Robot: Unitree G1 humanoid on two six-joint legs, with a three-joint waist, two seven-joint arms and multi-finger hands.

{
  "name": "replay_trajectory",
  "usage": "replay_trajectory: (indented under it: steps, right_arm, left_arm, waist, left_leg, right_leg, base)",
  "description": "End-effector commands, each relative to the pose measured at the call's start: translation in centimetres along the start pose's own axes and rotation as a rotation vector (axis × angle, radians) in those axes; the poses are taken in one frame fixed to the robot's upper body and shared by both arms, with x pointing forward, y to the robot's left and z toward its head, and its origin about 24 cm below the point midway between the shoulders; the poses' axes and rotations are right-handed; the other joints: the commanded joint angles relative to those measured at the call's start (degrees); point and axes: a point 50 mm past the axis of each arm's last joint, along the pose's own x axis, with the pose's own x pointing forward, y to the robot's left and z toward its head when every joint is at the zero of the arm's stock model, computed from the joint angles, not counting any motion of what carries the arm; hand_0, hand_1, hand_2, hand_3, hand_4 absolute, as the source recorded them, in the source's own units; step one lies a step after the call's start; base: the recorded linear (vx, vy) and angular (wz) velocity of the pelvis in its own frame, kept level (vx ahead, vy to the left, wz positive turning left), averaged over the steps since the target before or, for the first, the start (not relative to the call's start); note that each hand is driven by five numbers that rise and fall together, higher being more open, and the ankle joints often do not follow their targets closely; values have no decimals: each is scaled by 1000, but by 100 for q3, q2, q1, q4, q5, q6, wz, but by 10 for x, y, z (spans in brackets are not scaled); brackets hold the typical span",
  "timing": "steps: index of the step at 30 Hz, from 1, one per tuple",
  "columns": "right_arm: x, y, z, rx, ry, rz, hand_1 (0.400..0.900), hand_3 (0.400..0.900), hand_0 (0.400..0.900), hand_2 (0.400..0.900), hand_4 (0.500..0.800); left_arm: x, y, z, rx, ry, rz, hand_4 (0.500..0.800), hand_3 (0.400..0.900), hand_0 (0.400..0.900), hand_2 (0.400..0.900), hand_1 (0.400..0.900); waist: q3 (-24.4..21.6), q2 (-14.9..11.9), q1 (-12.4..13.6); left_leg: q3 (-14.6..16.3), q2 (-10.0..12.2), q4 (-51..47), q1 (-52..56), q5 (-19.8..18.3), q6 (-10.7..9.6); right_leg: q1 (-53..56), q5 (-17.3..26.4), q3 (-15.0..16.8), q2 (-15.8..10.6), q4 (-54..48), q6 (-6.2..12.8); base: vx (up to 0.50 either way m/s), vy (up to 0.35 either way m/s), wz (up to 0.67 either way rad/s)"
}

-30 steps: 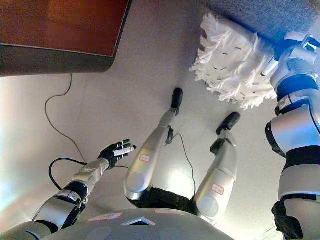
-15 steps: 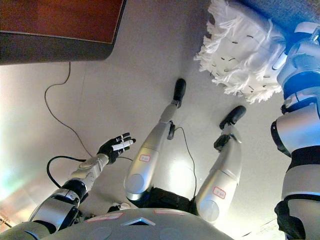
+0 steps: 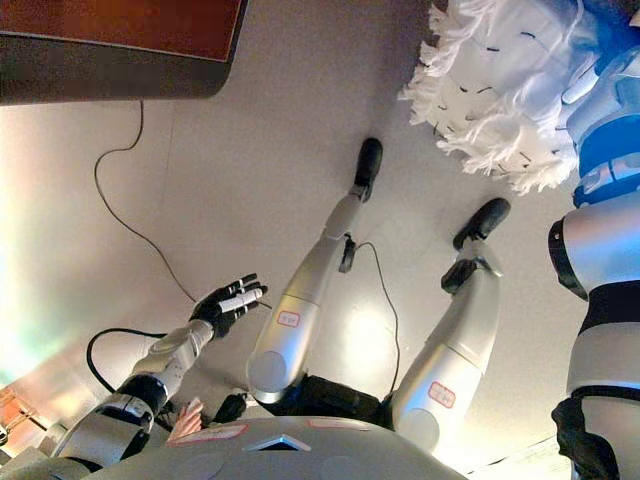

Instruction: Pick up the pillow and put it on the sofa.

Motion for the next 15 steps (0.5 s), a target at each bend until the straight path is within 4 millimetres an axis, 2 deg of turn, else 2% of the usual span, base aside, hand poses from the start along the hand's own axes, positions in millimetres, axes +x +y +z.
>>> replay_trajectory:
  steps: [1,9,14,15]
  right_arm:
    - [-2,-51,-8,68,-23,-136,900,900,900,900,800]
    - [-8,-63,8,160,-65,-140,900,900,900,900,800]
    - [-10,-75,10,235,-106,-139,900,900,900,900,800]
    - [-10,-76,10,245,-113,-130,871,871,871,871,782]
  left_arm:
    - [-25,19,-46,-30,114,54,800,900,900,900,900]
    - [-28,16,-52,-73,100,35,800,900,900,900,900]
    - [-32,16,-58,-109,93,23,800,900,900,900,900]
    - [-33,17,-59,-114,92,23,800,900,900,900,900]
  waist:
    - [81,962,236]
    - [81,1090,337]
    - [81,1185,379]
    - [81,1191,384]
  left_leg:
    - [-412,518,431,-260,-399,-254]
    - [-476,470,666,-617,-429,-295]
    - [-480,445,717,-773,-420,-319]
    - [-477,447,737,-799,-423,-325]
  right_leg:
    - [-119,86,476,-344,-104,381]
    - [-492,88,644,-399,11,392]
    - [-672,89,730,-436,51,411]
    - [-697,84,740,-445,66,412]
  base:
    - [-19,60,2]
    - [-18,55,1]
    - [-22,42,6]
    - [-26,19,7]
